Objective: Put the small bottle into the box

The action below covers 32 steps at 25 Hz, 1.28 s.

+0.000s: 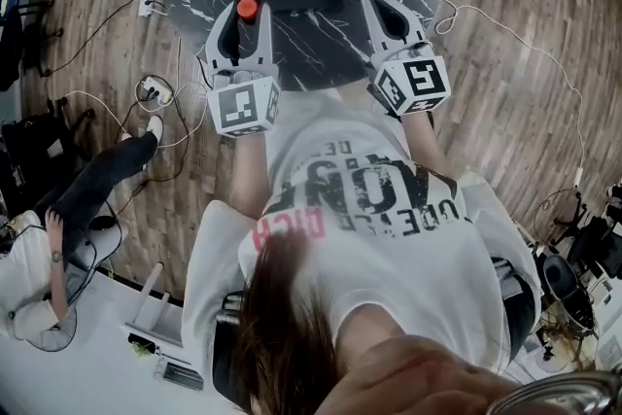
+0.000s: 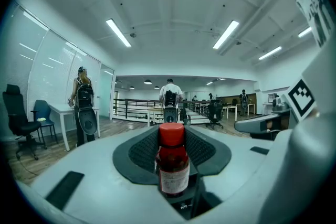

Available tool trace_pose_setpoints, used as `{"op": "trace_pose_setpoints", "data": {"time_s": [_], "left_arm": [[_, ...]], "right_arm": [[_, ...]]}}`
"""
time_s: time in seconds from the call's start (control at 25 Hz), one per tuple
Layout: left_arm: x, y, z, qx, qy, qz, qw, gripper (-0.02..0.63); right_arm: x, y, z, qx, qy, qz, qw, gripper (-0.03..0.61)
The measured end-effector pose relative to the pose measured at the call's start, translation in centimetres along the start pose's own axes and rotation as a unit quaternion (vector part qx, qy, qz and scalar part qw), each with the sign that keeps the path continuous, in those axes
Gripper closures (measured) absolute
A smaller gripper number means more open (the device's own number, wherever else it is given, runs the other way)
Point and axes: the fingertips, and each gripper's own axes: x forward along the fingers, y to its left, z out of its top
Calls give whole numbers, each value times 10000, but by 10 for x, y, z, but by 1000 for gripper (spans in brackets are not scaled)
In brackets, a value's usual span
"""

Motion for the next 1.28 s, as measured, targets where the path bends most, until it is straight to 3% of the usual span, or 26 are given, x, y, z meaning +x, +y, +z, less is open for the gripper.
{"op": "trace_pose_setpoints", "data": {"time_s": [0.8,1.28], "left_arm": [[36,40,19,23,-48,-516,9987,468],[43,51,25,67,-152,-708,9974,469]], "right_arm": [[31,2,24,-36,-111,-649,9978,577],[33,5,17,-23,-50,-857,9963,577]]}}
